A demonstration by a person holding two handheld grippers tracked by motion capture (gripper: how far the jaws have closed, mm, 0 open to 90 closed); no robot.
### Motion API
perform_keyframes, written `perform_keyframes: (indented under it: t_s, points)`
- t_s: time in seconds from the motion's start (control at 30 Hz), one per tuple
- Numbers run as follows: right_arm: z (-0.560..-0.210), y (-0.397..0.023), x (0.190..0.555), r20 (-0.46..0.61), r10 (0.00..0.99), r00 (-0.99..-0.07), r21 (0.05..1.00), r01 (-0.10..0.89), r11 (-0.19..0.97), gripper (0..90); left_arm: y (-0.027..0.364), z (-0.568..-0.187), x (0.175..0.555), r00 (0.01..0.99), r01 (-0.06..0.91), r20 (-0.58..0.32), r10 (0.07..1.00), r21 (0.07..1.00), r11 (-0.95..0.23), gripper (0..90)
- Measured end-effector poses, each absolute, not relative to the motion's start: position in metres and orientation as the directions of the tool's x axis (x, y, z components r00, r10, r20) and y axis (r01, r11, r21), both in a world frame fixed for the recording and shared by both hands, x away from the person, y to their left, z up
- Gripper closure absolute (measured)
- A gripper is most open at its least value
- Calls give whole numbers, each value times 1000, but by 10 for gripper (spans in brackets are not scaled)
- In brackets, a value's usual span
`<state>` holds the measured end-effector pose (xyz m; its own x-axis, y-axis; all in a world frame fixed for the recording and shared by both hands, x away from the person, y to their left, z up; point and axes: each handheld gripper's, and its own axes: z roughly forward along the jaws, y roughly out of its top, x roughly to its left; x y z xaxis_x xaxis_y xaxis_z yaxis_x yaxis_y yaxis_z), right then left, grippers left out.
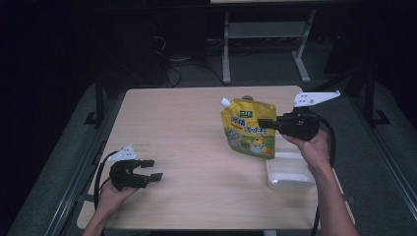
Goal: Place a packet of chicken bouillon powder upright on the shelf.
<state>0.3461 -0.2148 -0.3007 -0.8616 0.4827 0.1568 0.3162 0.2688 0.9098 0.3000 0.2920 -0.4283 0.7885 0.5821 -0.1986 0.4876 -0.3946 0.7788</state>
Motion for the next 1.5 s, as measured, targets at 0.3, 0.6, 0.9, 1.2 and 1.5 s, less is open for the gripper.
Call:
perform_keyframes:
  t_s: [0.3,0.6,0.9,1.2,1.5]
  points:
    - [-302,-228,350,155,508,-847,909,324,262,896,292,-429,301,789,489,-196,583,774,-401,303]
    - [-301,-244,351,153,534,-831,903,337,266,896,291,-431,303,786,492,-197,586,774,-399,300]
    - [-304,-263,350,148,564,-813,899,348,266,896,290,-430,303,787,489,-193,585,774,-402,298]
    - [-307,-285,348,146,600,-786,896,362,256,896,289,-432,304,784,491,-192,591,774,-400,298]
    - [-312,-302,351,153,631,-760,887,387,252,895,288,-432,304,782,492,-188,594,771,-405,298]
